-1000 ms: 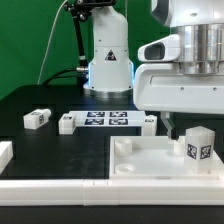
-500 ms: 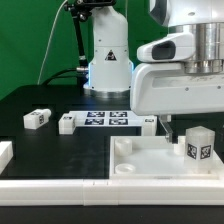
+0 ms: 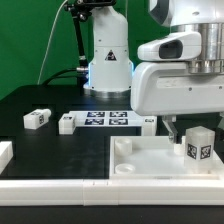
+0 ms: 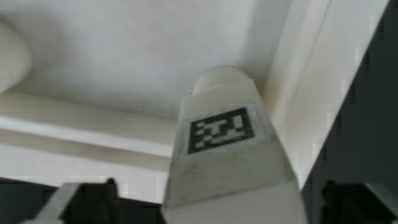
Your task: Assemble one leg
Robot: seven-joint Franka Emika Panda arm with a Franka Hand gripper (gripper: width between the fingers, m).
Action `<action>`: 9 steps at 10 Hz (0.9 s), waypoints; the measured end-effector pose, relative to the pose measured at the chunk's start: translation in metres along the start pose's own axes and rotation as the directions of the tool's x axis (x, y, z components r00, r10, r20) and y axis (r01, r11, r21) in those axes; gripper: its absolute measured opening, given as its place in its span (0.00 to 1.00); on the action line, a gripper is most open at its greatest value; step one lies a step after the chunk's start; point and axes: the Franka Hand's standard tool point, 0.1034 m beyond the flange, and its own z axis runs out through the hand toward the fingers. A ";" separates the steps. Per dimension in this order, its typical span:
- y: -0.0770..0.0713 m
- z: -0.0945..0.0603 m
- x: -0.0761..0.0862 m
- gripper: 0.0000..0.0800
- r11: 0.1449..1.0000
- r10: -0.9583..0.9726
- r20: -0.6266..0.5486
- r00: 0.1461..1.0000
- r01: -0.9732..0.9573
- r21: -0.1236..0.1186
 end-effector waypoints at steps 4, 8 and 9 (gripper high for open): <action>-0.001 0.000 0.000 0.36 0.984 0.175 0.001 0.984 -0.175 0.005; 0.001 0.000 0.000 0.36 0.858 0.514 0.004 0.858 -0.514 0.004; 0.003 0.001 -0.002 0.37 0.794 0.607 0.001 0.794 -0.607 -0.006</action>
Offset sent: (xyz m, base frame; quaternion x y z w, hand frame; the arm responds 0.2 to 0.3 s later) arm 0.0000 0.0000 0.0000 0.0000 0.0000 0.2377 0.9713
